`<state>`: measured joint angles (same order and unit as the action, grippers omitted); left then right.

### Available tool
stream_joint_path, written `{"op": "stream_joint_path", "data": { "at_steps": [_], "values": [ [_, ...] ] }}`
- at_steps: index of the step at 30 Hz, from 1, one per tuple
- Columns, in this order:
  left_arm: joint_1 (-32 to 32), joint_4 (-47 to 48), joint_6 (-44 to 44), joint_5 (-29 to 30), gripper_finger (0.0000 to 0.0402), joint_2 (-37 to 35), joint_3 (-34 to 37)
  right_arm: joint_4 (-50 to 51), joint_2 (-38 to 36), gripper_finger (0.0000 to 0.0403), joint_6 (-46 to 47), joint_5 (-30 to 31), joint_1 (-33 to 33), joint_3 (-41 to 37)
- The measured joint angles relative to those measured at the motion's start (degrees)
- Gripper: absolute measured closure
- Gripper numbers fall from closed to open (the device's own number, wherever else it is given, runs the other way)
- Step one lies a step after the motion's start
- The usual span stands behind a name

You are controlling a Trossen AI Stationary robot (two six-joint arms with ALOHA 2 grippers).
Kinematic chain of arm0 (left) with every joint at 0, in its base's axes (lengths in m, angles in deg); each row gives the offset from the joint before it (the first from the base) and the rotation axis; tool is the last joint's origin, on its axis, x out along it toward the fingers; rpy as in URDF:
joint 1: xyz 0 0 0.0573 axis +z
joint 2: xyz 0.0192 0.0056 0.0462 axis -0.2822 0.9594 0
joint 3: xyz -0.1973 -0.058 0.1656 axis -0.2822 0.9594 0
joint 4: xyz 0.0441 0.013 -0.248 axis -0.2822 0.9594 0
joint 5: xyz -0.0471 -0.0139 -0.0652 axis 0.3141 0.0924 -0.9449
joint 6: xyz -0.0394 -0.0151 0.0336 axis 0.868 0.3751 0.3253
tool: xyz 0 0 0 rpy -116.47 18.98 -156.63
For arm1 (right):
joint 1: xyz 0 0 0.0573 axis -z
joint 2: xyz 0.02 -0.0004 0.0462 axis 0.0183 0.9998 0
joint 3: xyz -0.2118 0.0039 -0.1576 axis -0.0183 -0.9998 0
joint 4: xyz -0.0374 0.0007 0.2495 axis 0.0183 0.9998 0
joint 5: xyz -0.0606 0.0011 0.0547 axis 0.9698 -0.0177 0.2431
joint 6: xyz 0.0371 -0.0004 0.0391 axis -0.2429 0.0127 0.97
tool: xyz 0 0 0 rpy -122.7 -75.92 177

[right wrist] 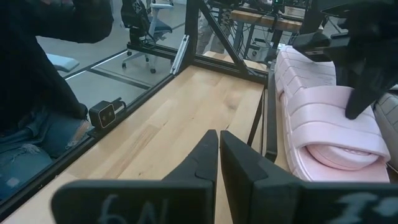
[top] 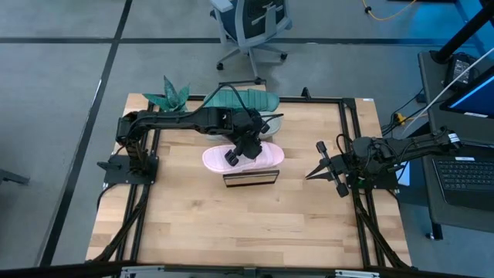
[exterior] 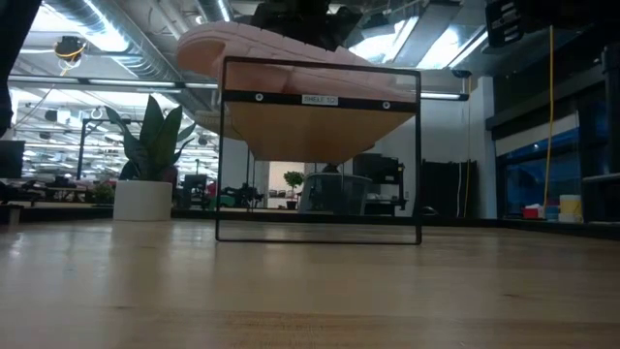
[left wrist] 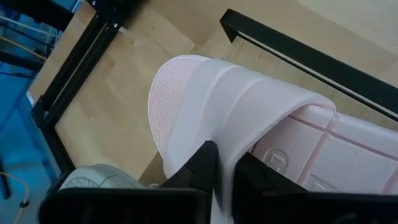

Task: Pick and place slippers onto the shelf
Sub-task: Put the pink pair of slippers on the shelf

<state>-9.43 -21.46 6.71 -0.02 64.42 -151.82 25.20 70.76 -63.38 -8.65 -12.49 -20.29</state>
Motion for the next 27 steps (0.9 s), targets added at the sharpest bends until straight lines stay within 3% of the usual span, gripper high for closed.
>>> {"op": "stream_joint_path", "data": {
  "at_steps": [11,18,27],
  "values": [
    [0.0,-1.0,2.0,0.2,0.0306,0.0,0.0,0.0,0.0,0.0382,0.0,0.0,0.0,0.0],
    [0.0,-1.0,2.0,3.7,0.0265,-0.1,0.0,0.0,0.0,0.0382,0.0,0.0,0.0,0.0],
    [-0.6,0.5,-3.4,4.3,0.0255,-0.2,0.0,0.0,0.0,0.0382,0.0,0.0,0.0,0.0]
  ]
}}
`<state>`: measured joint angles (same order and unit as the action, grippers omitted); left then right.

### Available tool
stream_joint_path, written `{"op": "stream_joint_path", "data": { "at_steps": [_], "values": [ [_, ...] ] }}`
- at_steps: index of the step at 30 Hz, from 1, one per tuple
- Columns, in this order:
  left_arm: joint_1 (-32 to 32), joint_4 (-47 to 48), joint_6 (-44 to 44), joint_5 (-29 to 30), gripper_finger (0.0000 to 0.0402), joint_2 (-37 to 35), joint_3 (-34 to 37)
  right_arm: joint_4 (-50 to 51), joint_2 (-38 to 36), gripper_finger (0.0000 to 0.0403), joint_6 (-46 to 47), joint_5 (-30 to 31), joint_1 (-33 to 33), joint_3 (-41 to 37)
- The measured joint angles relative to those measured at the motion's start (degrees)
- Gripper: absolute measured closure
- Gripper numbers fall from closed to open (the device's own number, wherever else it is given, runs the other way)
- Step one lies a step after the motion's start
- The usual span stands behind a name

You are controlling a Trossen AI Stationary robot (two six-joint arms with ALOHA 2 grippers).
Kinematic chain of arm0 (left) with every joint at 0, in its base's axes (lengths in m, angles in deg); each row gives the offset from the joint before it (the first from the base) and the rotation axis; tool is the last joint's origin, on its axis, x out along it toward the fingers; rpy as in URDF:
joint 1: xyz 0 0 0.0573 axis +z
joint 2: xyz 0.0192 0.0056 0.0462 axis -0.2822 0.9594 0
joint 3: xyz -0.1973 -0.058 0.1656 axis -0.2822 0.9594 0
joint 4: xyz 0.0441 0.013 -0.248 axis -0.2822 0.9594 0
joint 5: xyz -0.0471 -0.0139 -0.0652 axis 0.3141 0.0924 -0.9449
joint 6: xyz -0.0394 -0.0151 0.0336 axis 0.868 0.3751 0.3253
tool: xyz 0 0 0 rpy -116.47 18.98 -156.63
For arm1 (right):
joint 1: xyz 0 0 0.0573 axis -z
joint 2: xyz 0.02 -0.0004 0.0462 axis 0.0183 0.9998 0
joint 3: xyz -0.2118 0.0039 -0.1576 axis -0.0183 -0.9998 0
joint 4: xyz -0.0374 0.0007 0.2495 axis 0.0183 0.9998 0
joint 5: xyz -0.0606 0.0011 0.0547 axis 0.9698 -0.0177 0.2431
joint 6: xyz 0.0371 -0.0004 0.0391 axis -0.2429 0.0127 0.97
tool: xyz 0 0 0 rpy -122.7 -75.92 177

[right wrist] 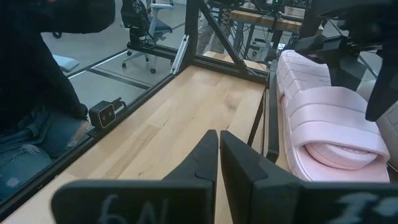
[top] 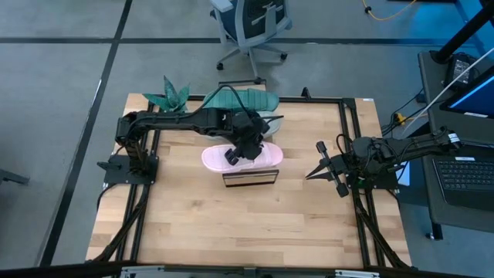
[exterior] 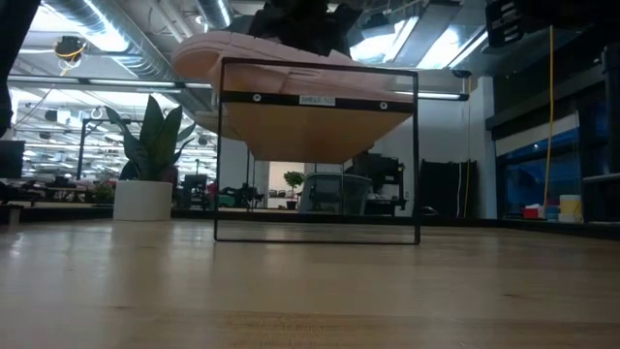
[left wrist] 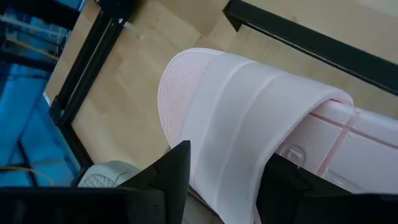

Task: Pick and place slippers onto the shelf
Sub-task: Put the pink pair of slippers on the shelf

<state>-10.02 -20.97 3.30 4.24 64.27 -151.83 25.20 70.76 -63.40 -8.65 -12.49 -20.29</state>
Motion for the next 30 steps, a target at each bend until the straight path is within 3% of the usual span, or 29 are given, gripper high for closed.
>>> {"op": "stream_joint_path", "data": {
  "at_steps": [14,30],
  "values": [
    [0.0,1.8,-2.1,0.1,0.0256,-0.2,0.0,0.0,0.0,0.0382,0.0,0.0,0.0,0.0],
    [-0.4,6.2,-1.8,0.5,0.0311,-1.4,0.0,0.0,0.0,0.0382,0.0,0.0,0.0,0.0]
  ]
}}
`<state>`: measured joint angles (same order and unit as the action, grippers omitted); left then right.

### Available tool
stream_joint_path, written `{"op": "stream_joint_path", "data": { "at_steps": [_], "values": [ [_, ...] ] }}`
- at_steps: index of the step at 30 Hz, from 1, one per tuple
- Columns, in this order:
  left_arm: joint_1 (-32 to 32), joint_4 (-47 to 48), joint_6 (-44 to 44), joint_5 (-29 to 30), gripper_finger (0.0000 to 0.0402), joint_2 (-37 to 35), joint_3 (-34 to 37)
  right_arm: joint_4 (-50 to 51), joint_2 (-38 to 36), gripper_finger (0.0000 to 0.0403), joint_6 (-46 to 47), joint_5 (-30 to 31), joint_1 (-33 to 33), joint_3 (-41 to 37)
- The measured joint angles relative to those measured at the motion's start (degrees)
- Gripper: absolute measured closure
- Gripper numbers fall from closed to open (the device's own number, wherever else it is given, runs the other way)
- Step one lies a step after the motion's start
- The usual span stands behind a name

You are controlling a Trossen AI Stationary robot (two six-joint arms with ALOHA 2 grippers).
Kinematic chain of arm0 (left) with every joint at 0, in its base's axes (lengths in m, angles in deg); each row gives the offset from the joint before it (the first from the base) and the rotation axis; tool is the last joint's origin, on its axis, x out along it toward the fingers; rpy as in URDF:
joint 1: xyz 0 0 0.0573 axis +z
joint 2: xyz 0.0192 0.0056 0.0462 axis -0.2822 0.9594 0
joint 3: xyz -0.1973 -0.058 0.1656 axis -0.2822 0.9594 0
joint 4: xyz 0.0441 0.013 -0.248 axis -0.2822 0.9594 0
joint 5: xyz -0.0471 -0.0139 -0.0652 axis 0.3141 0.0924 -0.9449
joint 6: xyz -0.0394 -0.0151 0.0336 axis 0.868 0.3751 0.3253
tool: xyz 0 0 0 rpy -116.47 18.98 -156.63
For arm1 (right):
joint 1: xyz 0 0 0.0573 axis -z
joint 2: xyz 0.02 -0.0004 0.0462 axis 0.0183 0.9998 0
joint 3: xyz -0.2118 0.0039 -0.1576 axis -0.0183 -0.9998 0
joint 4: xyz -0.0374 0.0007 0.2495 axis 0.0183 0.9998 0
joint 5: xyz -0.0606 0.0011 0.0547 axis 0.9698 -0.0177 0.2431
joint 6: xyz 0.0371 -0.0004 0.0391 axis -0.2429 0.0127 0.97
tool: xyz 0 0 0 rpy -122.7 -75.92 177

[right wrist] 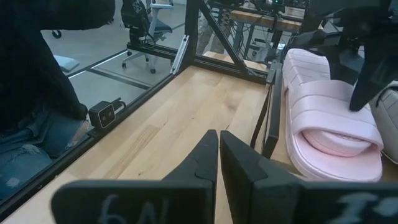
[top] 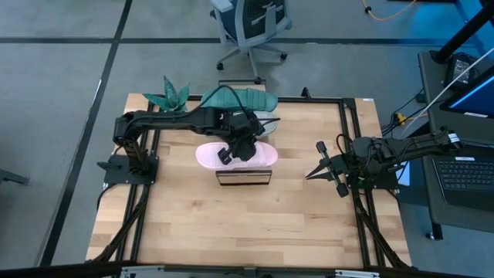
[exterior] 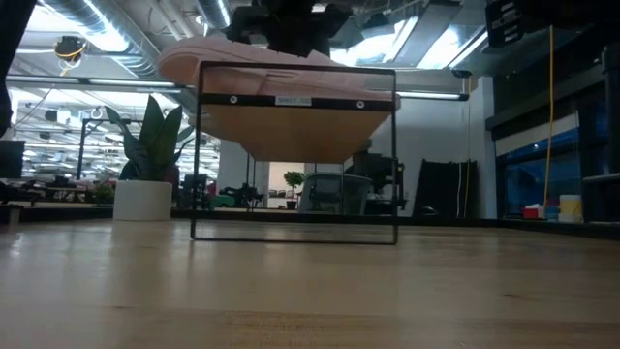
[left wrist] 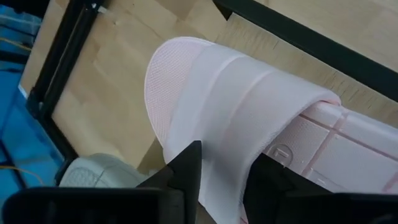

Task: Pick and place slippers onto the shelf
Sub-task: Put the pink pair of slippers on the shelf

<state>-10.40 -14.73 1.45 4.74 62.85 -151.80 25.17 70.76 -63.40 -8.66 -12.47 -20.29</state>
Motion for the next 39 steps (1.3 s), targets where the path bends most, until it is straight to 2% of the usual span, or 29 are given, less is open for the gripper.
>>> {"op": "stream_joint_path", "data": {
  "at_steps": [12,23,36,39],
  "values": [
    [-0.8,4.5,8.1,-0.2,0.0319,-0.9,0.0,-0.4,0.4,0.0382,0.1,0.0,0.0,0.0],
    [-0.8,1.2,15.2,2.0,0.0319,-0.8,0.0,-0.4,0.7,0.0382,0.1,0.0,0.0,0.0],
    [-0.8,1.5,15.9,-0.2,0.0319,-0.8,0.0,-0.3,0.7,0.0382,0.1,0.0,0.0,0.0],
    [-0.8,1.7,16.1,-0.2,0.0307,-0.8,0.0,-0.3,0.7,0.0382,0.0,0.0,0.0,0.0]
  ]
}}
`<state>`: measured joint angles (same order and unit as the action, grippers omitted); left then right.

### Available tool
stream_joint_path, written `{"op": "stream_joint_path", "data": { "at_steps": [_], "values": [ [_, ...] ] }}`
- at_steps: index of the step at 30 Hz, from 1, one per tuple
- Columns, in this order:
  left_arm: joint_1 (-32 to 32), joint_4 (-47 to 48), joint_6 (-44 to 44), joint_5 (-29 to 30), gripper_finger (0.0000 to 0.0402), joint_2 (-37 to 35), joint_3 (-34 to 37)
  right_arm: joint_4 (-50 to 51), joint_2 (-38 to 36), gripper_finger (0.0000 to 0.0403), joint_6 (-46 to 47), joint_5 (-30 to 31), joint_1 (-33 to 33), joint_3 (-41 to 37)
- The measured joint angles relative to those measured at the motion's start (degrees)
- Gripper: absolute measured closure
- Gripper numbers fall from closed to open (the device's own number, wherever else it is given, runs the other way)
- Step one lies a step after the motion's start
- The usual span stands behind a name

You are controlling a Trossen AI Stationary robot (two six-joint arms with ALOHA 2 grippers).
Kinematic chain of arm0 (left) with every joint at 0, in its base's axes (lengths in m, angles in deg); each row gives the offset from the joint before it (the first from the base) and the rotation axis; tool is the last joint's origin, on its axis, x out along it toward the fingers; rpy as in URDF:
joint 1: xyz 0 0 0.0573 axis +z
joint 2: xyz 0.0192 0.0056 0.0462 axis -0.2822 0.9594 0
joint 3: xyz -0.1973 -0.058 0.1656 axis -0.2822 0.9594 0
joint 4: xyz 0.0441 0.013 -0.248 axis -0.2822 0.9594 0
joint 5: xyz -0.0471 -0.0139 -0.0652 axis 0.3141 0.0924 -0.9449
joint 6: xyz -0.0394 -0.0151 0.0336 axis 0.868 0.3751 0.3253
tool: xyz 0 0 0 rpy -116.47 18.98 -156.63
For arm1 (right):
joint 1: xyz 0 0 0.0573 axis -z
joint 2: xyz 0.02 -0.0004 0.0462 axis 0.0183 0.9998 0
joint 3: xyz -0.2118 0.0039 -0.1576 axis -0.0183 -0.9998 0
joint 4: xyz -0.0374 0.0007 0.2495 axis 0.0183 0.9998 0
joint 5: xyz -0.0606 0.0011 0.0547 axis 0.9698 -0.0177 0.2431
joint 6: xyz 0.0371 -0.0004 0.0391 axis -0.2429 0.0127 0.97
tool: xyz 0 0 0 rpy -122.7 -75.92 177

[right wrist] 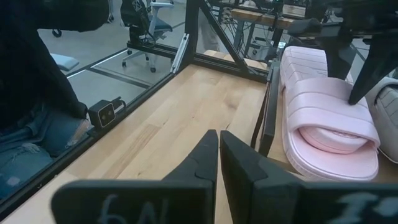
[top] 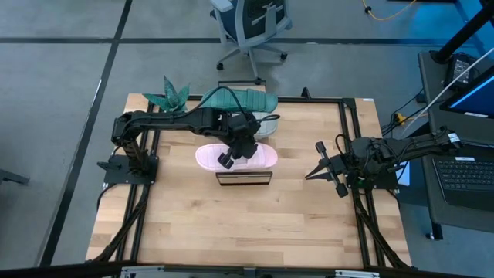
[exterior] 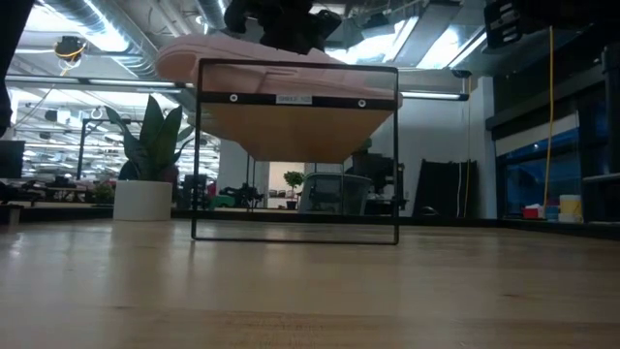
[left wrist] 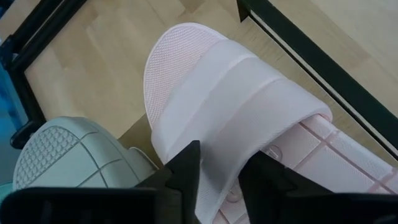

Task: Pick and place slippers onto the shelf
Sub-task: Put the pink pair of slippers on the shelf

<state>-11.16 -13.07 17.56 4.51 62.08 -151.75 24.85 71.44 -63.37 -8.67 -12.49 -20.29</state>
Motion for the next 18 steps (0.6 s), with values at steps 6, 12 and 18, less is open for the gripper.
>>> {"op": "stream_joint_path", "data": {
  "at_steps": [6,12,18],
  "values": [
    [0.0,0.0,-0.2,2.4,0.0229,-0.1,-0.1,0.0,0.0,0.0382,-0.1,0.0,0.0,0.0],
    [0.0,-0.3,-0.6,2.9,0.017,-0.1,-0.1,0.2,0.0,0.0382,-0.1,0.0,0.0,0.0],
    [0.0,0.0,-4.9,2.9,0.0165,-0.1,-0.1,0.2,0.1,0.0382,-0.1,0.0,0.0,0.0]
  ]
}}
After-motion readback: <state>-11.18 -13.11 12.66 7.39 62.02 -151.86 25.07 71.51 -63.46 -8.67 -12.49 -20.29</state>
